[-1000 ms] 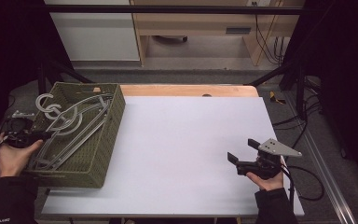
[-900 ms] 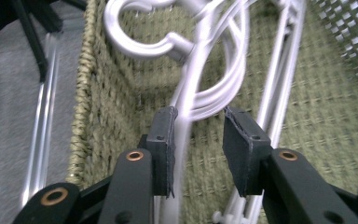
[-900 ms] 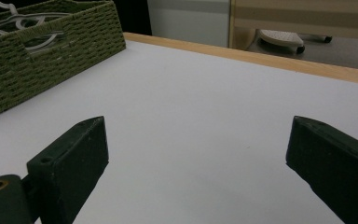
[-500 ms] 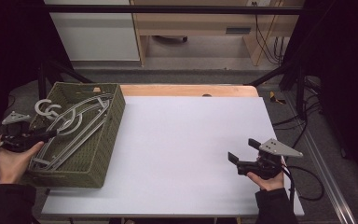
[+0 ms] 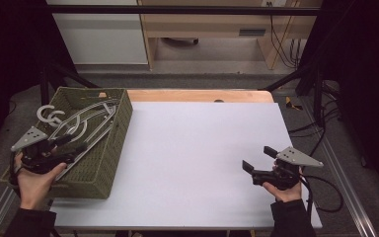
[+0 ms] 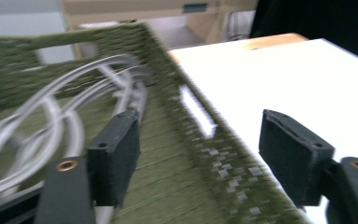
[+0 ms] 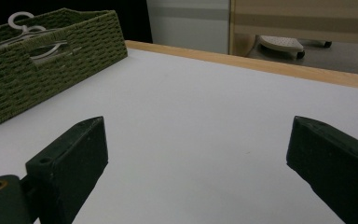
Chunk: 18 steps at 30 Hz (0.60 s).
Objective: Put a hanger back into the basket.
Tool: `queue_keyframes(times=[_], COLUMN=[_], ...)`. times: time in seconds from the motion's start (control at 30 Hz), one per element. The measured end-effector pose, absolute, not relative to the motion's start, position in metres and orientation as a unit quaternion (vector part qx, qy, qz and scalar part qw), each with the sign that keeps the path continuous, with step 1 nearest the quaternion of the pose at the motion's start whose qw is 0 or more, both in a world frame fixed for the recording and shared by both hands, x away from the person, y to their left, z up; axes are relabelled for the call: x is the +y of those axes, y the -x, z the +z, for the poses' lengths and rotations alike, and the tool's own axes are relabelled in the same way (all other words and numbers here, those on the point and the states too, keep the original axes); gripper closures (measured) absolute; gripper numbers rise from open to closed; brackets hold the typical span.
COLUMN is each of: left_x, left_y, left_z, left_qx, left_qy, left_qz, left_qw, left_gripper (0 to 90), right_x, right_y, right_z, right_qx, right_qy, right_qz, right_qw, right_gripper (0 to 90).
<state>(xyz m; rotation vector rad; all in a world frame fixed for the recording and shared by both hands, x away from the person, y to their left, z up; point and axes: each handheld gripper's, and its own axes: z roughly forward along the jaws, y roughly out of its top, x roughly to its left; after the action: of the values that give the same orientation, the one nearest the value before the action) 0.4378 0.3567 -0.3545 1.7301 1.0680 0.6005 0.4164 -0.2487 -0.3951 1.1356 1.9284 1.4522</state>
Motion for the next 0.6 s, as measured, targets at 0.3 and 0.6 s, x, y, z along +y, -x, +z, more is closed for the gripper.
queue_keyframes(times=[0.3,0.6], left_x=[0.304,0.285], left_y=[-0.425,-0.423], left_z=[-0.366,-0.381], left_qx=[0.377,0.376], left_qy=[-0.736,-0.738], left_qz=[0.23,0.211], left_qw=[0.513,0.519], left_gripper=[15.8,10.1], right_x=[-0.251,-0.255], right_y=[-0.415,-0.412], right_z=[-0.394,-0.391], right_qx=[0.699,0.695], right_qy=[-0.409,-0.405], right_qz=[0.538,0.544], right_qw=[0.235,0.239], right_gripper=[5.0,4.7])
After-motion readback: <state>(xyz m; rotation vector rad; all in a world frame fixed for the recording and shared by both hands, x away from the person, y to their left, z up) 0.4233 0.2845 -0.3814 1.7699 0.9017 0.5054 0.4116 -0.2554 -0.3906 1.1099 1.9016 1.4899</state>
